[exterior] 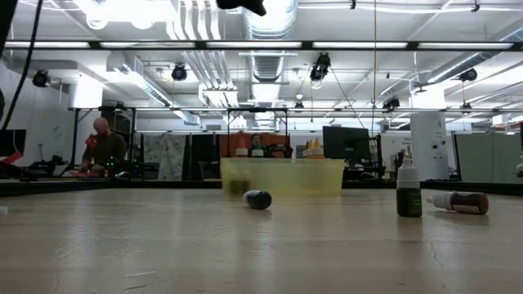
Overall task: Pick & Place food coloring
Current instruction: Put the small green food coloring bottle into the yellow bin
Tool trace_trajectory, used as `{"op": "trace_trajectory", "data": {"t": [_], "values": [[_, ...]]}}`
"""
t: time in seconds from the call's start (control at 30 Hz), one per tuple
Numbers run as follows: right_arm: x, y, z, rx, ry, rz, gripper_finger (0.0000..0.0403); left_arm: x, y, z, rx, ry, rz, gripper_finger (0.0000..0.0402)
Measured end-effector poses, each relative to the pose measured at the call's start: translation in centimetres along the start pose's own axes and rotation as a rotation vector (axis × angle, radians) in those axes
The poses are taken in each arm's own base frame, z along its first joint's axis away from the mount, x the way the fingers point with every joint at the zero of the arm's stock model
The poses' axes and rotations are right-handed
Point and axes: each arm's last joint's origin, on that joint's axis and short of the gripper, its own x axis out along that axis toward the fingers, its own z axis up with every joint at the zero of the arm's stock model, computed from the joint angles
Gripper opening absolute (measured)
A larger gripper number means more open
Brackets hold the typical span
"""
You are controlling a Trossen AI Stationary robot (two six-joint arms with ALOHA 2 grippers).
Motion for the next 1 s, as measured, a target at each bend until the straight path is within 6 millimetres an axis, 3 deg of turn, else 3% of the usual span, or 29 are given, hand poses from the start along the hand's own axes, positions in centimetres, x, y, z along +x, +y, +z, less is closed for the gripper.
{"op": "trace_trajectory", "data": {"t": [0.23,0.57,0.8,1.0], "values": [[2.7,2.1,0.9,-0.093,0.021,0.039,0.0164,-2.5,1.5,-3.3,-0.061,-0.110,0.018,0.0090],[8.0,4.4,1.4,-0.164,0.155,0.046,0.0164,-3.4,2.8,-7.2,-0.111,-0.184,0.081,0.0090],[11.8,5.9,1.3,-0.210,0.268,0.119,0.0164,-3.4,2.9,-8.5,-0.117,-0.196,0.083,0.0090],[13.7,7.2,0.8,-0.239,0.314,0.124,0.0164,-3.5,3.0,-8.8,-0.118,-0.197,0.085,0.0089]]}}
